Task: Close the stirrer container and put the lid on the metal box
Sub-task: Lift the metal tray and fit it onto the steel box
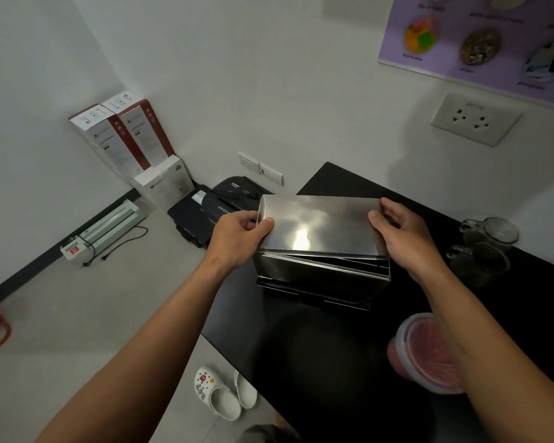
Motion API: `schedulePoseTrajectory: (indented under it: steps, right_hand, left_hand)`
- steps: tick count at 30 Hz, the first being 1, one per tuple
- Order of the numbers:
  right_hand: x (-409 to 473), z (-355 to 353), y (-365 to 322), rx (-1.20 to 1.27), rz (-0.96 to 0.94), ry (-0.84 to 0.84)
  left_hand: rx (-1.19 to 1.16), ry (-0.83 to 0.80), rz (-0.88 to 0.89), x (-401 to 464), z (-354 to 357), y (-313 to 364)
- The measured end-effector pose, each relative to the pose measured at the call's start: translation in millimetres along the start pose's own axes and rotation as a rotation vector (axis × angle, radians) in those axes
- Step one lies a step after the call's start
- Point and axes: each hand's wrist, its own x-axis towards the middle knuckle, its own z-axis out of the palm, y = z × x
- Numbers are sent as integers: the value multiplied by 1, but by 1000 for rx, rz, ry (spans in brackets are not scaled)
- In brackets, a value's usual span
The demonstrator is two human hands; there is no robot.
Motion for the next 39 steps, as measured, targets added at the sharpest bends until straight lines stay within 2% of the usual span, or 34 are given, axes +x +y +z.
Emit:
schedulePoseTrajectory:
  steps: [7, 18, 31, 36, 39]
  right_hand:
    - [-14, -7, 8, -35, -39, 5]
    - [-30, -12, 18, 52, -15, -33]
    - [-30, -11, 17, 61, -16, -23]
    - [-33, -15, 21, 90, -7, -80]
    - [-39, -20, 21, 117, 11, -138]
  left_hand:
    - [5, -55, 6, 7, -3, 2]
    - [130, 15, 16, 5, 0, 8]
    - [191, 27, -20, -4, 3, 18]
    - [316, 146, 153, -21, 16, 27]
    - [425, 88, 295, -40, 39, 41]
